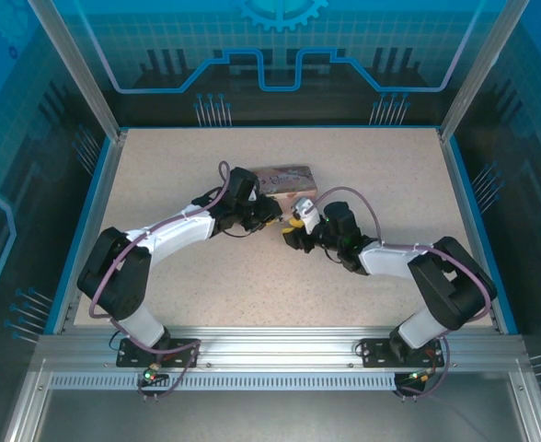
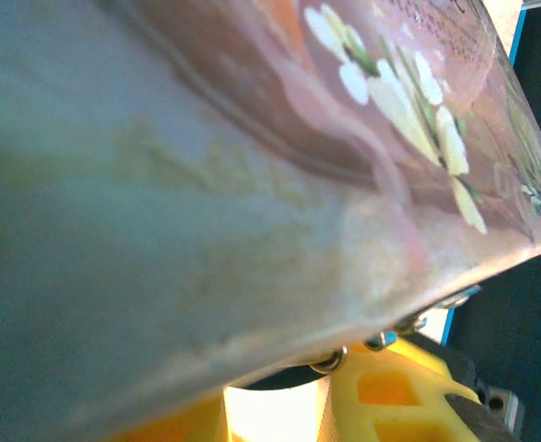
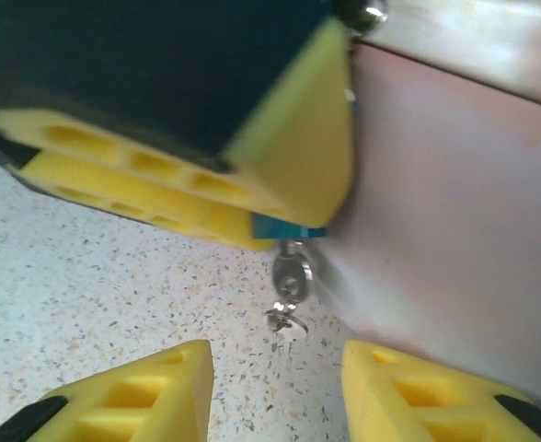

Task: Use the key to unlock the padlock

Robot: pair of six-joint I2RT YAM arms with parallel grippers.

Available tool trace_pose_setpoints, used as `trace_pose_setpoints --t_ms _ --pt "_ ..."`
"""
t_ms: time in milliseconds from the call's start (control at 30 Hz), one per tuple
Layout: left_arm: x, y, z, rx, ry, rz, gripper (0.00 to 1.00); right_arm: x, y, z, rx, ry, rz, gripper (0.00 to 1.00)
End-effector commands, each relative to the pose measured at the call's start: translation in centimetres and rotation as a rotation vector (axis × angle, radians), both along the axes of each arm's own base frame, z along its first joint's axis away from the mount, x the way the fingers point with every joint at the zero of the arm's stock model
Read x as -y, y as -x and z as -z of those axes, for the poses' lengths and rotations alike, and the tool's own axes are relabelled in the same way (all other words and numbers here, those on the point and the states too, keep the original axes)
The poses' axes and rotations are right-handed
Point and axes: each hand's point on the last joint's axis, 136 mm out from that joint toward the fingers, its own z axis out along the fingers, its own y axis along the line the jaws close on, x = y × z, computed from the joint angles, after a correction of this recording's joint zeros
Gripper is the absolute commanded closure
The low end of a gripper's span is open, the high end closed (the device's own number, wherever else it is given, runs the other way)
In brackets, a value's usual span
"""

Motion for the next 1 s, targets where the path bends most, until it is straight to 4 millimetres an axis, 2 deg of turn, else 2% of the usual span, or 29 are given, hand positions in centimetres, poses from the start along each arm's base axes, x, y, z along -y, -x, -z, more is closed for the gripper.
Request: trace_pose_setpoints --t_ms 0,367,700,967 --pt "0.9 -0.6 -1.3 0.025 0.053 -0.003 1.00 0.7 0.1 0.6 0.124 0.152 0.060 0.59" --pt "1.1 -0.4 -2.1 0.007 0.084 -0.009 1.00 -0.2 -0.3 -1.4 0.457 0.360 0.193 0.65" --pt "1.5 -0.2 -2.5 -0.014 0.121 -0.012 1.00 -1.5 -0.6 -1.5 0.567 0.437 0.216 0.70" --pt "1.4 -0.1 -2.4 -0.018 0.117 -0.013 1.00 -1.3 -1.1 -2.6 0.574 0.409 0.243 0.71"
